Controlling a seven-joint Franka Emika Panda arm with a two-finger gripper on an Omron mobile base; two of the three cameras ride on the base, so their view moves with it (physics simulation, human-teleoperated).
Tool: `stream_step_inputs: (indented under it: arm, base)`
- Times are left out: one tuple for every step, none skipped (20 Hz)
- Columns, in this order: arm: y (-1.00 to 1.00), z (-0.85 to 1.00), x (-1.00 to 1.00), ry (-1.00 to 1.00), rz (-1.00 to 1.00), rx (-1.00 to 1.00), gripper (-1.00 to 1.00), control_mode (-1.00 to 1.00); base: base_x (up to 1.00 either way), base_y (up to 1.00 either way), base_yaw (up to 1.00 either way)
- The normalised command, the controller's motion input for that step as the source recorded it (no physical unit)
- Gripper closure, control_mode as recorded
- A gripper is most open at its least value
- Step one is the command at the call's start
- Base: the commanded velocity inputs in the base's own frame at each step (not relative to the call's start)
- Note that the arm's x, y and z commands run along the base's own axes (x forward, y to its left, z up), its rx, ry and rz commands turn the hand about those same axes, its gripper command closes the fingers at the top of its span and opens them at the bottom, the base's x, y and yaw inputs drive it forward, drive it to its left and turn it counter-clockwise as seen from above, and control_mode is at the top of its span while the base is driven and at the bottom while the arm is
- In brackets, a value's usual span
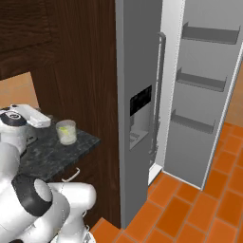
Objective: Grab a lemon wedge from the fridge and one ice cube from the ice bowl, and put them in the glass of lemonade.
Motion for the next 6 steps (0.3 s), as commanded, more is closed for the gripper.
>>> stream_step_inputs:
  arm:
    - [-0.01, 0.91, -1.00, -0.21, 0.00, 0.00, -1.00, -1.00]
    - [0.00, 0.83, -1.00, -0.24, 0.00, 0.00, -1.00, -1.00]
    - [0.00, 0.76, -1.00, -0.23, 0.00, 0.00, -1.00, -1.00]
    - [0.00, 0.66, -1.00, -0.20, 0.00, 0.00, -1.00, -1.00]
    - [0.00, 0.57, -1.00, -0.15, 0.00, 0.00, -1.00, -1.00]
    - [0.00, 0.51, -1.00, -0.07, 0.00, 0.00, -1.00, -1.00]
  base:
    - [0.00, 0.00, 0.00]
    - [0.00, 0.00, 0.00]
    - [0.00, 0.00, 0.00]
    - [0.00, 0.00, 0.00]
    - [0.00, 0.00, 0.00]
    - [0.00, 0.00, 0.00]
